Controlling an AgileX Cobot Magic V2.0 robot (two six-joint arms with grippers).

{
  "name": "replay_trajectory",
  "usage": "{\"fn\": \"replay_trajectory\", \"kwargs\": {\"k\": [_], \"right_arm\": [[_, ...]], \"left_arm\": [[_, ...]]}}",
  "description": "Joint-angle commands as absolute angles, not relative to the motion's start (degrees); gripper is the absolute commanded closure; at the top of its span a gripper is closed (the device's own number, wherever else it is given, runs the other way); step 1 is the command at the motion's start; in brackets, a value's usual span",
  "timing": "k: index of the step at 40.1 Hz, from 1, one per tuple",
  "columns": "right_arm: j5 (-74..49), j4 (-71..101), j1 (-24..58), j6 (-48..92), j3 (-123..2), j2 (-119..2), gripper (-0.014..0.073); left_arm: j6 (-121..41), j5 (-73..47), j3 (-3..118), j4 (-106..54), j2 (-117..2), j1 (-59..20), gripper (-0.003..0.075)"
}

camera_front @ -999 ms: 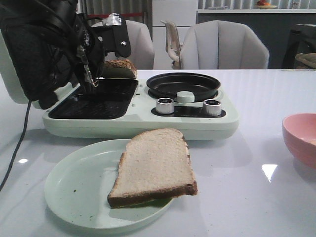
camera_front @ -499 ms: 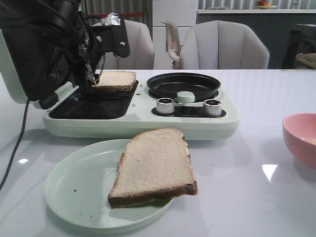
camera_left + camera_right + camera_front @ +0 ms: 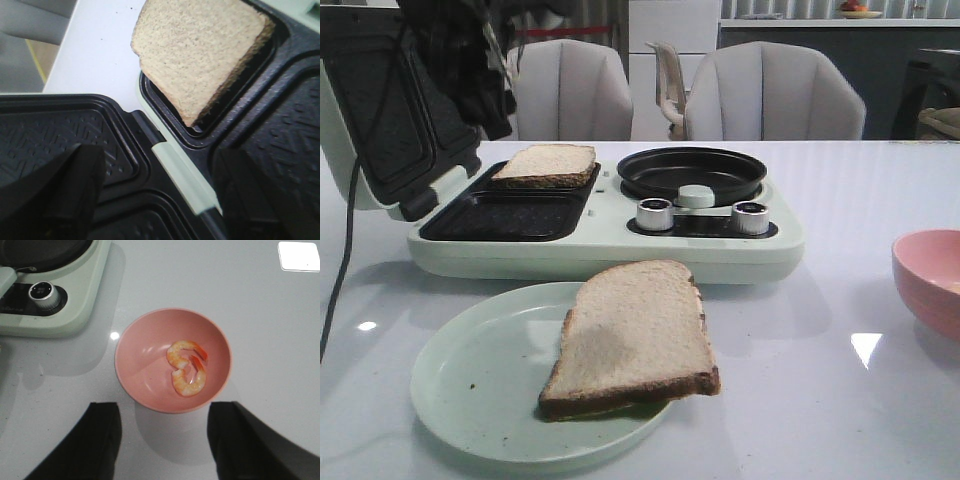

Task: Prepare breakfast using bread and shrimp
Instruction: 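Open the left gripper and withdraw it from the machine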

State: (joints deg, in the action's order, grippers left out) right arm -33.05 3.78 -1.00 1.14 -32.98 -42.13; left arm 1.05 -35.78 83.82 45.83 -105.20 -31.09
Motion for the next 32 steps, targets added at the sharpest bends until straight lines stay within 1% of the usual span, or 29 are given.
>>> {"fn": "replay_trajectory", "kwargs": {"k": [1, 8, 21, 22, 32], "right_arm": [[-29.4, 3.7, -1.2, 1.3, -34.6, -42.1, 0.0097], [-29.4, 3.7, -1.2, 1.3, -34.6, -42.1, 0.0097], [-29.4, 3.7, -1.2, 1.3, -34.6, -42.1, 0.0097], [-29.4, 3.7, -1.2, 1.3, -34.6, -42.1, 0.0097], [-29.4, 3.7, -1.2, 1.3, -34.6, -42.1, 0.0097]], "left_arm": [[-3.3, -37.5, 85.4, 35.4, -96.7, -32.9, 0.0212], [-4.0, -43.8, 83.0, 22.1, -87.4, -33.9, 0.0212], [-4.2, -40.8, 63.0, 9.9, -65.2, -33.9, 0.0212], [-8.1, -40.0, 46.0, -3.7, -44.2, -33.9, 0.0212], [-8.1, -39.2, 44.1, -4.5, -41.4, -33.9, 0.0212]]}}
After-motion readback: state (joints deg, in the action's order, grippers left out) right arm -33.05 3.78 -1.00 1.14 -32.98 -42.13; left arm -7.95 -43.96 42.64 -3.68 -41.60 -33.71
